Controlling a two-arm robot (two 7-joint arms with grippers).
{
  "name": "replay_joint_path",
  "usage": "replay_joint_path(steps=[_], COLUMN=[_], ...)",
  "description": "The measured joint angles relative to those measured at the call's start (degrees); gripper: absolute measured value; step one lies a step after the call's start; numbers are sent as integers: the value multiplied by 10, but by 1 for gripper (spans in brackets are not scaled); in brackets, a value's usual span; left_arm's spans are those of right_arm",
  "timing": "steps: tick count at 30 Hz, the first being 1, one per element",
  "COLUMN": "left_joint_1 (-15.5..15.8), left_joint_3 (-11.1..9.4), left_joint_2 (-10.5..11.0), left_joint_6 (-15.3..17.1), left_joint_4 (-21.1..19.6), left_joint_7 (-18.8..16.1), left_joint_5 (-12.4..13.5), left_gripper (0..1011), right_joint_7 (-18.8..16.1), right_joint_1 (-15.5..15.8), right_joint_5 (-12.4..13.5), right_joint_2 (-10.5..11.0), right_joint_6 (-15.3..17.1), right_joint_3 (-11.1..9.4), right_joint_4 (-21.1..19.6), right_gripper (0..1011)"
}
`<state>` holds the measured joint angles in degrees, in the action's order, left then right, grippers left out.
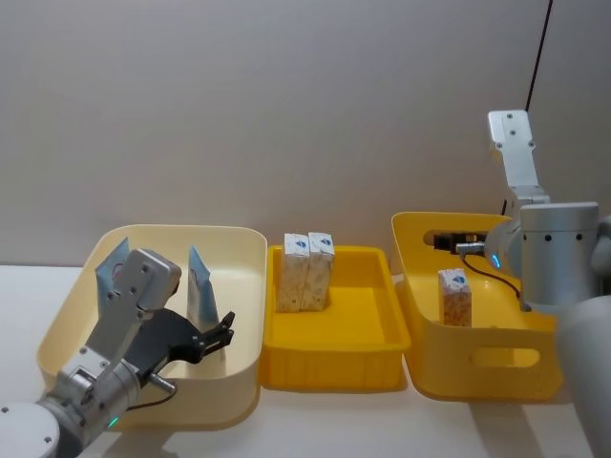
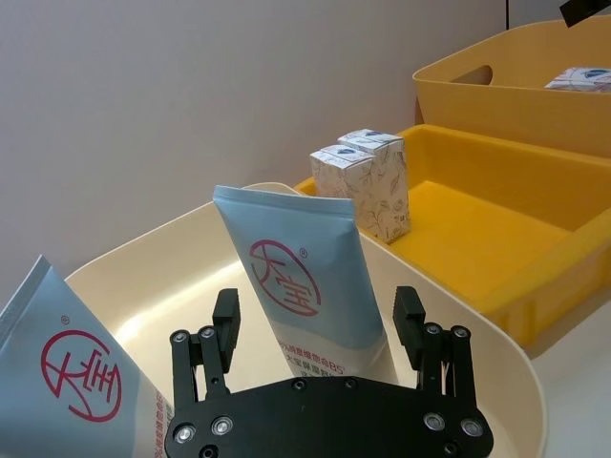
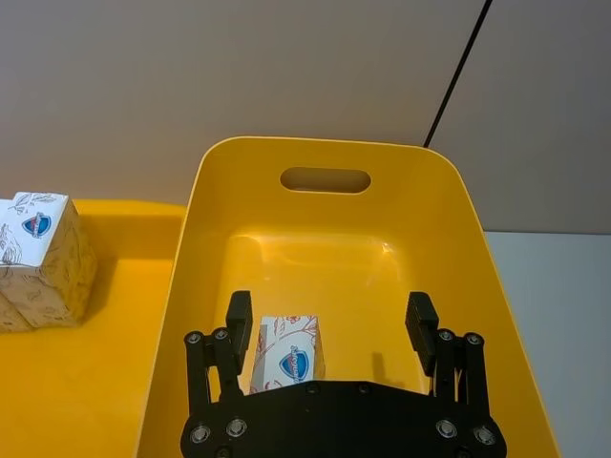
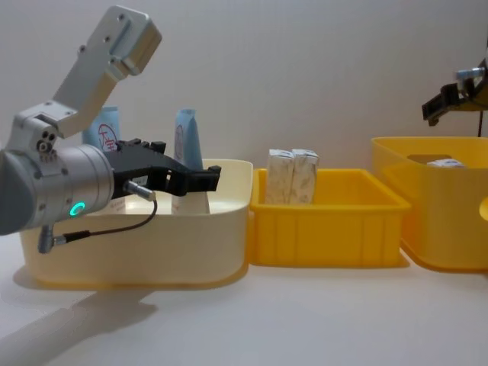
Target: Bimanual collaborative sorting of washing and personal care products
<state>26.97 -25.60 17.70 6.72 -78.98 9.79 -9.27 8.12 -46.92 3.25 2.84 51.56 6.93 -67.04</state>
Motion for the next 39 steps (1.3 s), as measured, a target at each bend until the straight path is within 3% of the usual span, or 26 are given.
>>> replay_joint_path(steps=[21, 30, 34, 39], left_joint_1=[27, 30, 32, 32], left_joint_3=[0, -1, -1, -1], left_joint_2=[-17, -19, -20, -20], left_joint_6=[-8, -9, -9, -9], left_joint_4=[46, 52, 54, 55], left_joint_7=[8, 9, 9, 10], left_joint_5=[13, 15, 15, 16], left_gripper=[992, 795, 622, 479], right_joint_7=[0, 0, 0, 0], right_joint_1=[0, 0, 0, 0], right_joint_5=[0, 0, 0, 0], right_joint_2=[0, 0, 0, 0], right_joint_6=[0, 0, 0, 0], right_joint_3=[0, 0, 0, 0], right_joint_4=[0, 0, 0, 0], right_gripper=[1001, 1001, 1001, 1001])
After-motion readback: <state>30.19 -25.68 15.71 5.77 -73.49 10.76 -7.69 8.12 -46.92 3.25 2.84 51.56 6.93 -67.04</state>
